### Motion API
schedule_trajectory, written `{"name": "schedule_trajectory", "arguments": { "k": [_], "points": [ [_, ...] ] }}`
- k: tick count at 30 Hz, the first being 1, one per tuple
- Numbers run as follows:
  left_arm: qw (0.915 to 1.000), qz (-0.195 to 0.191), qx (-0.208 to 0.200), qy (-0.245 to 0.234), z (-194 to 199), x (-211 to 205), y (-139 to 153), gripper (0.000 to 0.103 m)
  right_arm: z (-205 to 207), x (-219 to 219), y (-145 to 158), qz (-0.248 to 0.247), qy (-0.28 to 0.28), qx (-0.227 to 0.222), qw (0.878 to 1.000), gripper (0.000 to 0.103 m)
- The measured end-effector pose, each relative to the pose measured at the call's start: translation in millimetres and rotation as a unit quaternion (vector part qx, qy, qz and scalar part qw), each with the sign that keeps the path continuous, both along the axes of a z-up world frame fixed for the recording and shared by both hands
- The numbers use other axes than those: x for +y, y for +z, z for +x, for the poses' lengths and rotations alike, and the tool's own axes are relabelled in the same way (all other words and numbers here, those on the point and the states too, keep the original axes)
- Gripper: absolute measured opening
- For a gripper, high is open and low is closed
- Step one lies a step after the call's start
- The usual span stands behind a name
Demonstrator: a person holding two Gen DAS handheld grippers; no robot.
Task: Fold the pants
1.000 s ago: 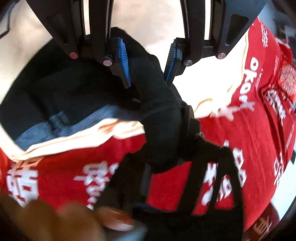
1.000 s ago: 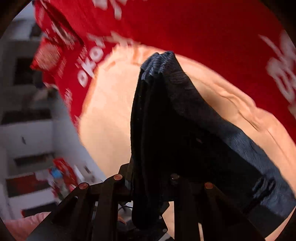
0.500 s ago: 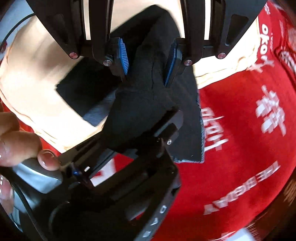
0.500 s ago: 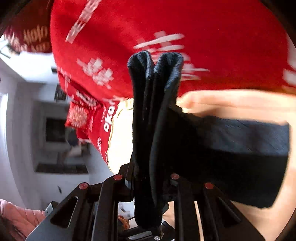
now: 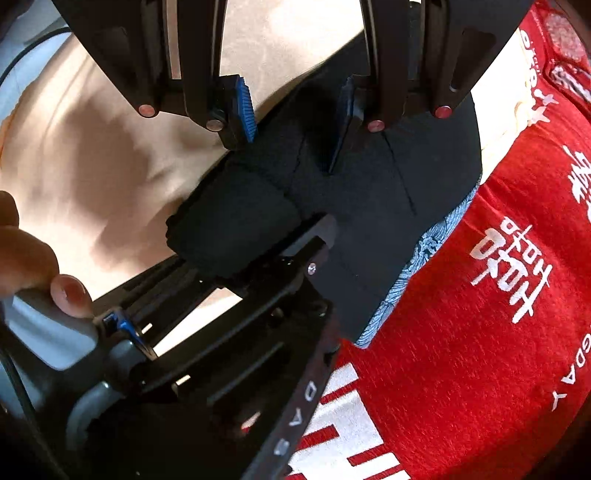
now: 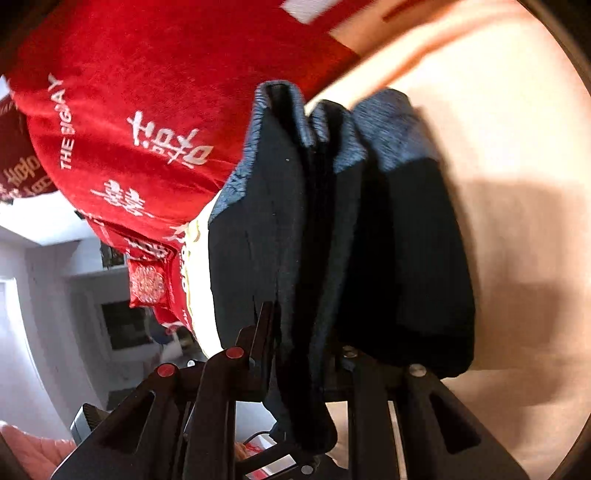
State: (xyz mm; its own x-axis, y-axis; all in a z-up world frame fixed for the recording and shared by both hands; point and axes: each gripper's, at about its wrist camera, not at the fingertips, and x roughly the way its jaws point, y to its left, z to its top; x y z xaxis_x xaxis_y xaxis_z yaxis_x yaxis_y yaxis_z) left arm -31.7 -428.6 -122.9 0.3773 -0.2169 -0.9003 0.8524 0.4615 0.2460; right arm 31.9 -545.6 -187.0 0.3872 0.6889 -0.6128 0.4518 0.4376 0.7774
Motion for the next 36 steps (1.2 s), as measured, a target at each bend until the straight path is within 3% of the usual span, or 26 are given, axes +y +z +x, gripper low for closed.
{"name": "schedule_trajectory", "arguments": {
  "k": [1,4,8,9,11,14,16,21,25,27,31,33,36],
  "points": [
    [1.0000,0.004,0.000,-0.001,-1.8,0.4,0.8,0.037,-0.7,1.1,0.4,-0.002,0.003,0.000,1.000,0.020],
    [0.9998,0.007,0.019,0.000,-2.9,6.9,10.0,0.053,4.6,4.1,5.4,-0.036,0.023,0.015,0.999,0.023],
    [0.9996,0.007,0.028,0.003,2.3,28.5,24.9,0.056,9.7,10.2,17.8,-0.089,0.039,0.011,0.995,0.021],
    [0.9994,0.005,0.032,0.010,6.7,35.7,28.0,0.064,10.4,11.7,18.6,-0.106,0.044,0.015,0.993,0.021],
    [0.9987,-0.002,0.024,0.045,23.0,53.7,34.4,0.075,9.4,10.8,10.7,-0.122,0.047,0.031,0.991,0.021],
    [0.9943,-0.006,0.026,0.103,58.2,77.9,36.1,0.075,3.9,6.5,2.8,-0.129,0.043,0.050,0.989,0.026],
    [0.9871,-0.005,0.041,0.155,85.7,93.0,32.1,0.075,-4.0,0.2,6.7,-0.138,0.040,0.060,0.988,0.030],
    [0.9511,-0.043,0.108,0.286,152.4,131.8,22.2,0.075,-6.8,-2.2,31.8,-0.210,0.039,0.097,0.972,0.031],
    [0.9259,-0.047,0.162,0.338,177.8,143.6,3.1,0.075,5.5,2.7,65.6,-0.260,0.027,0.053,0.964,0.031],
    [0.9182,-0.044,0.179,0.351,183.2,144.2,-7.5,0.075,21.6,12.5,75.5,-0.275,0.043,0.027,0.960,0.031],
    [0.9132,-0.038,0.197,0.355,180.6,143.0,-26.8,0.076,53.1,39.0,61.7,-0.305,0.092,0.027,0.948,0.031],
    [0.9150,-0.036,0.191,0.354,175.6,141.4,-28.2,0.085,55.2,47.4,41.4,-0.319,0.111,0.051,0.940,0.031],
    [0.9191,-0.034,0.190,0.343,168.3,137.2,-29.6,0.085,43.5,48.1,21.6,-0.314,0.108,0.060,0.941,0.031]
  ]
}}
